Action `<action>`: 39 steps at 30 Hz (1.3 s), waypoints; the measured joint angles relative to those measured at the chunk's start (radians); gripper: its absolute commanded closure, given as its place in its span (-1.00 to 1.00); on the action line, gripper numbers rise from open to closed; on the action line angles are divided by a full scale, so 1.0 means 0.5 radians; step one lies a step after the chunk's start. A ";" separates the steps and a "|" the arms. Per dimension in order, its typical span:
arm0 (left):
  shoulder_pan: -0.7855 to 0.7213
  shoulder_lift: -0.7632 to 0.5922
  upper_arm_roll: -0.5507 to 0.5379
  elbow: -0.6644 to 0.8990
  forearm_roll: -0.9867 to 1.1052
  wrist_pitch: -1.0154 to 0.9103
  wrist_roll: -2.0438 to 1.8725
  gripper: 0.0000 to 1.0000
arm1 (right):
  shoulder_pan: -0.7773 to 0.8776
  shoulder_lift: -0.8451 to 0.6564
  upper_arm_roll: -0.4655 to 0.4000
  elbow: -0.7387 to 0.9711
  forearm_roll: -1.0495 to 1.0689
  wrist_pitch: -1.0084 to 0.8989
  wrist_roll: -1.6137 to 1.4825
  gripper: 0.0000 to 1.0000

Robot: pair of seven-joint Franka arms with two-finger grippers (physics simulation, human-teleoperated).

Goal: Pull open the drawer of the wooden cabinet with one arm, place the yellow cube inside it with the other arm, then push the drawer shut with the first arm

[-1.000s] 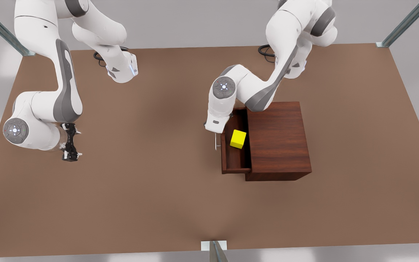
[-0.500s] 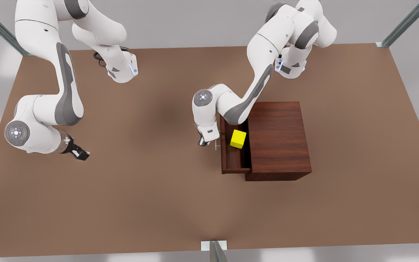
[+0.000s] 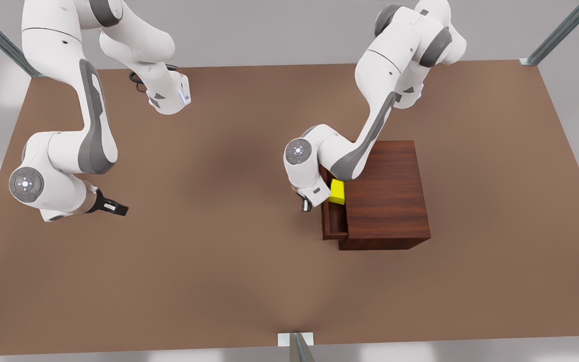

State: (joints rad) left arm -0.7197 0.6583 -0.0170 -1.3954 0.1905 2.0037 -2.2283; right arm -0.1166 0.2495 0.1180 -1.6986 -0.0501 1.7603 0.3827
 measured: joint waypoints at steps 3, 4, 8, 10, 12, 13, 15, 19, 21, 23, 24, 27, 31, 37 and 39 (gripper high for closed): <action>0.030 0.000 0.000 -0.003 0.000 -0.038 -0.008 1.00 | 0.000 0.000 0.000 0.000 -0.004 0.001 -0.068 -1.00; 0.043 0.000 0.000 -0.003 -0.001 -0.051 -0.007 1.00 | 0.000 0.000 0.000 0.000 -0.005 0.001 -0.088 -1.00; 0.092 0.000 0.000 -0.002 -0.001 -0.100 0.008 1.00 | 0.000 0.000 0.000 0.000 -0.007 0.001 -0.158 -1.00; 0.108 0.001 0.000 -0.002 -0.001 -0.114 0.019 1.00 | 0.000 0.000 0.000 0.001 -0.008 0.001 -0.187 -1.00; 0.120 0.002 0.000 -0.002 0.000 -0.126 0.031 1.00 | 0.000 0.000 0.000 0.002 -0.008 0.002 -0.213 -1.00; 0.129 0.002 0.000 0.002 0.001 -0.136 0.040 1.00 | 0.000 0.000 0.000 0.004 -0.008 0.002 -0.225 -1.00; 0.141 0.002 0.000 0.008 0.001 -0.156 0.055 1.00 | 0.000 0.000 0.000 0.005 -0.008 0.002 -0.248 -1.00; 0.168 -0.001 0.000 0.019 0.004 -0.204 0.091 1.00 | 0.000 0.000 0.000 0.006 -0.008 0.002 -0.285 -1.00; 0.176 -0.004 -0.003 0.025 0.008 -0.231 0.110 1.00 | 0.000 0.005 0.000 0.016 -0.008 0.001 -0.301 -1.00; 0.175 -0.002 -0.007 0.045 0.012 -0.259 0.129 0.03 | 0.000 0.010 0.000 0.020 -0.008 0.001 -0.315 -1.00; 0.176 -0.002 -0.008 0.072 0.016 -0.267 0.135 -1.00 | 0.000 0.011 0.000 0.021 -0.008 0.000 -0.322 -1.00; 0.211 -0.119 -0.001 0.168 -0.036 -0.253 0.141 -1.00 | -0.002 0.012 0.000 0.021 -0.008 0.000 -0.339 -1.00; 0.716 -0.610 -0.003 0.121 -0.304 -0.546 0.393 -1.00 | -0.003 0.012 0.000 0.024 -0.008 -0.001 -0.359 -1.00; 1.406 -0.896 0.016 -0.007 -0.535 -0.914 1.487 -1.00 | -0.003 0.012 0.000 0.033 -0.008 -0.001 -0.381 -1.00; 1.438 -1.068 0.008 -0.299 -0.553 -0.806 1.840 -1.00 | -0.003 0.012 0.000 0.034 -0.008 -0.001 -0.387 -1.00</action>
State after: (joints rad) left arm -0.0006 0.1245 -0.0127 -1.5447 -0.0860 1.6005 -1.3085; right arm -0.1182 0.2557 0.1180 -1.6818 -0.0544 1.7598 0.1892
